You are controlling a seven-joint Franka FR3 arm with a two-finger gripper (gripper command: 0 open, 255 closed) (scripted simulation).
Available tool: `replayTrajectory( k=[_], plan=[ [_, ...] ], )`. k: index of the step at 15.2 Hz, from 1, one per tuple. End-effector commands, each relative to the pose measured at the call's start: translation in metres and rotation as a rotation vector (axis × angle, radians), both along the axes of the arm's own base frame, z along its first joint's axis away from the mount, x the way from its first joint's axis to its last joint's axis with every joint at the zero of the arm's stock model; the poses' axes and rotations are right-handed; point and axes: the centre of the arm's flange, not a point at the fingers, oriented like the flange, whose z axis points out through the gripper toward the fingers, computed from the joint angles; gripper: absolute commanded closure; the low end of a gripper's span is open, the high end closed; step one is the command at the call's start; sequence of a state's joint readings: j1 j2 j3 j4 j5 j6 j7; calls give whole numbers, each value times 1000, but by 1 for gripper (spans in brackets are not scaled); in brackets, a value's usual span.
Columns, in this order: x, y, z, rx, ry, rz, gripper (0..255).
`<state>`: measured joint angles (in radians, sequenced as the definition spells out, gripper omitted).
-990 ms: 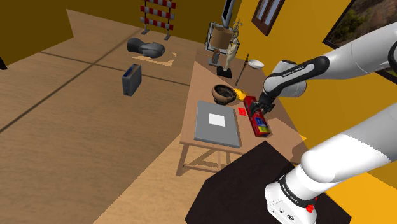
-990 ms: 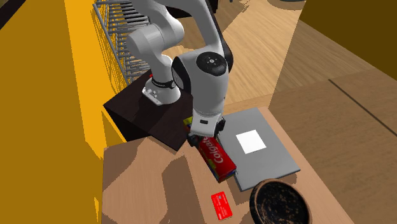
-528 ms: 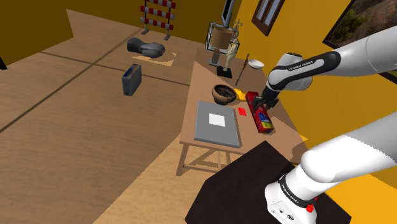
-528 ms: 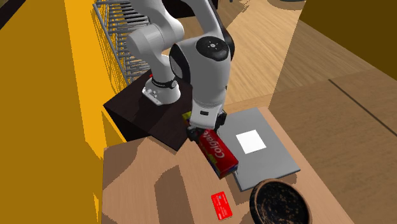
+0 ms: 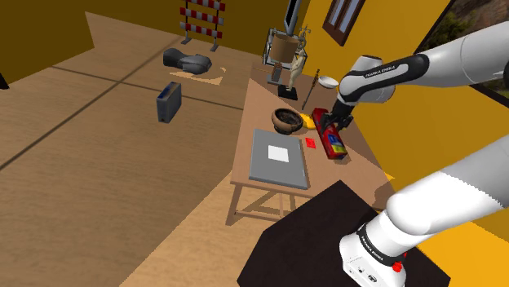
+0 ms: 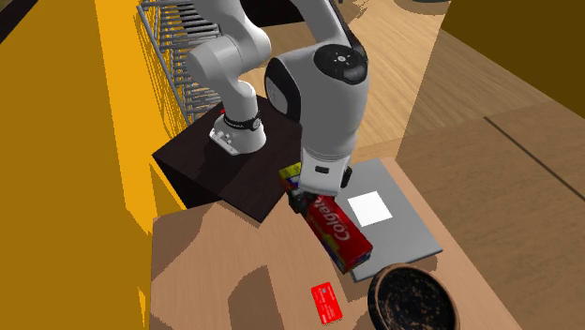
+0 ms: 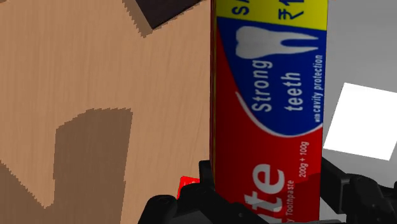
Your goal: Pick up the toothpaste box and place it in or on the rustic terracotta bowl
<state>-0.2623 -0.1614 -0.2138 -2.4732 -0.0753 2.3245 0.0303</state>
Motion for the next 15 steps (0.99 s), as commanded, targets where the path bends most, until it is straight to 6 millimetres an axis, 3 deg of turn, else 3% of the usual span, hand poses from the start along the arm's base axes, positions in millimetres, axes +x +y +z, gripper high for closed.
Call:
replayTrajectory(
  k=[1, 15],
  plan=[
    [25, -4, 2, 0, -1, 0, 255],
    [207, -31, 8, 0, -1, 0, 255]
  ],
)
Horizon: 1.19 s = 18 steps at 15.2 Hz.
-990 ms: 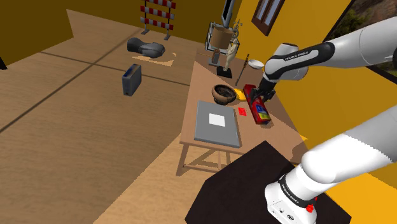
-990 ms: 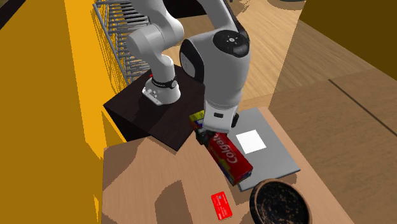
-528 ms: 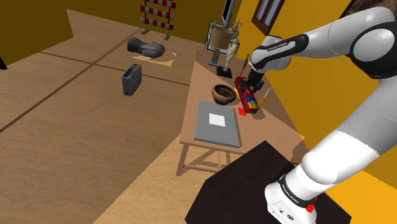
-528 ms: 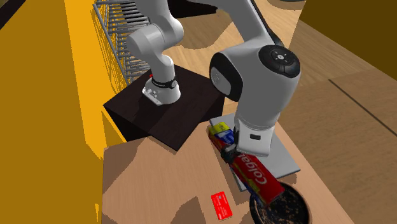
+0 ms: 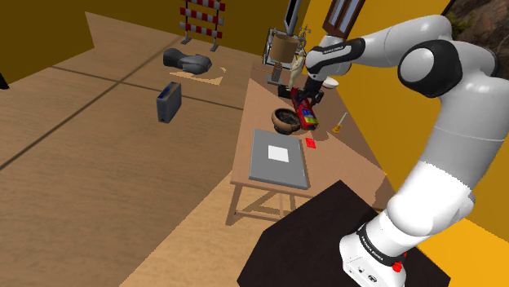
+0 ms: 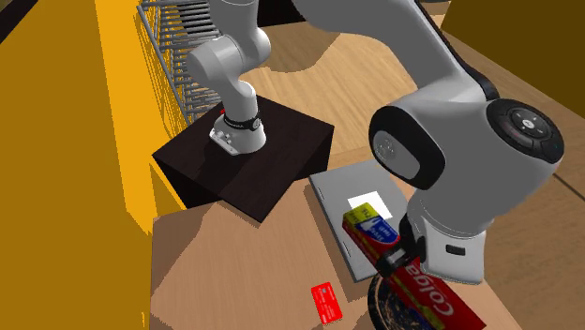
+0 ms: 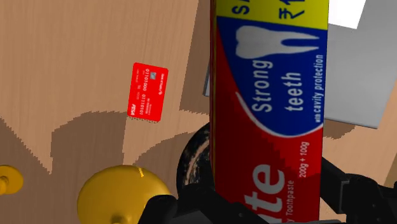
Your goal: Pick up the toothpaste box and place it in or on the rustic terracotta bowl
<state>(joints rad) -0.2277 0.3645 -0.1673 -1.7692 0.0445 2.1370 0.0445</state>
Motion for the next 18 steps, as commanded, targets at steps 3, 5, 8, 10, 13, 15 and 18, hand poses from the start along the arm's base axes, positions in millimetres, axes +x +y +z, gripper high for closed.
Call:
replayTrajectory(
  k=[3, 5, 8, 10, 13, 15, 18],
  plan=[
    [53, -9, 2, 0, -1, 0, 255],
    [74, -12, 3, 0, -1, 0, 255],
    [74, -12, -13, 0, -1, 0, 255],
    [74, -12, -24, 0, -1, 0, 255],
    [74, -12, -39, 0, -1, 0, 255],
    [74, -12, -50, 0, -1, 0, 255],
    [74, -12, -66, 0, -1, 0, 255]
  ],
)
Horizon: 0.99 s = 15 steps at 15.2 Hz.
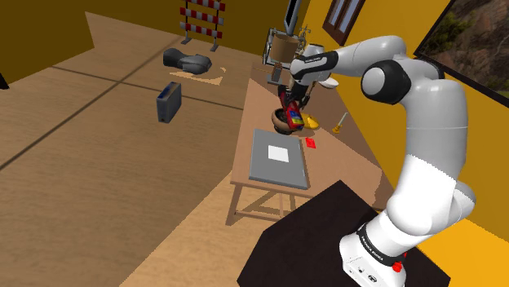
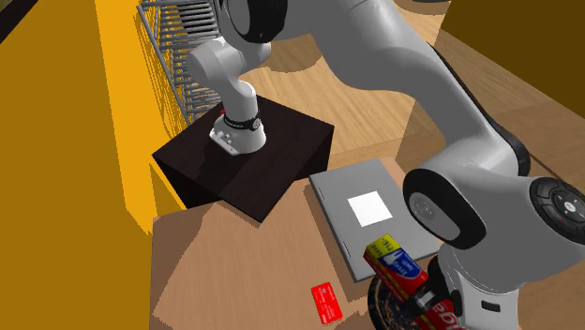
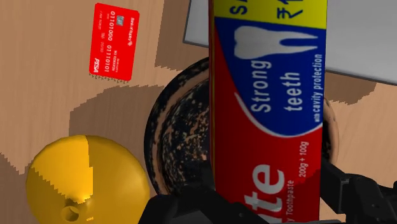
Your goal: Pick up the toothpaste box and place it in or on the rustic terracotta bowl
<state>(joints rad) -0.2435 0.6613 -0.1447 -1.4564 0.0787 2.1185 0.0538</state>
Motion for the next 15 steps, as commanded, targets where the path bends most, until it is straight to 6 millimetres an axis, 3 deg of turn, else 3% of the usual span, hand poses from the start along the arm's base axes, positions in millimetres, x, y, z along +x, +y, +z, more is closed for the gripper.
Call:
replayTrajectory(
  k=[1, 2, 10, 11, 15],
  plan=[
    [2, 0, -10, -1, -2, 0, 255],
    [2, 0, -17, -1, -2, 0, 255],
    [2, 0, -17, -1, -2, 0, 255],
    [2, 0, -18, -1, -2, 0, 0],
    [2, 0, -19, -1, -2, 0, 0]
  ],
)
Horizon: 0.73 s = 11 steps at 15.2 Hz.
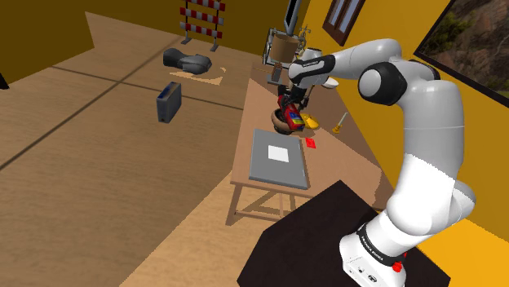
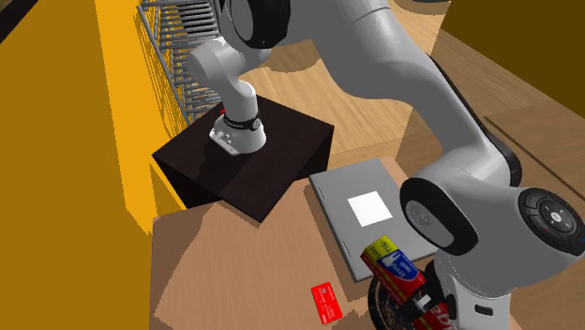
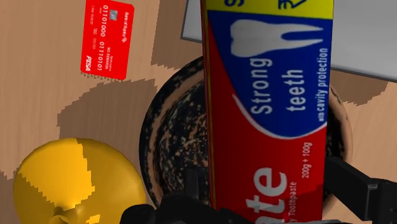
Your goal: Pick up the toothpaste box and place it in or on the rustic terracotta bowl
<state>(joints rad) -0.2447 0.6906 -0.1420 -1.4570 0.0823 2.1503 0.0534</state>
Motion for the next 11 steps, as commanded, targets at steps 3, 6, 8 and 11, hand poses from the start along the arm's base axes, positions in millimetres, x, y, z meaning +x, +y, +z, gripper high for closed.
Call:
replayTrajectory(
  k=[3, 6, 8, 11],
  plan=[
    [0, 1, 28, 0, 0, 0, 0],
    [0, 1, 51, 0, 0, 0, 0],
    [0, 1, 51, 0, 0, 0, 0],
    [0, 1, 51, 0, 0, 0, 0]
  ],
)
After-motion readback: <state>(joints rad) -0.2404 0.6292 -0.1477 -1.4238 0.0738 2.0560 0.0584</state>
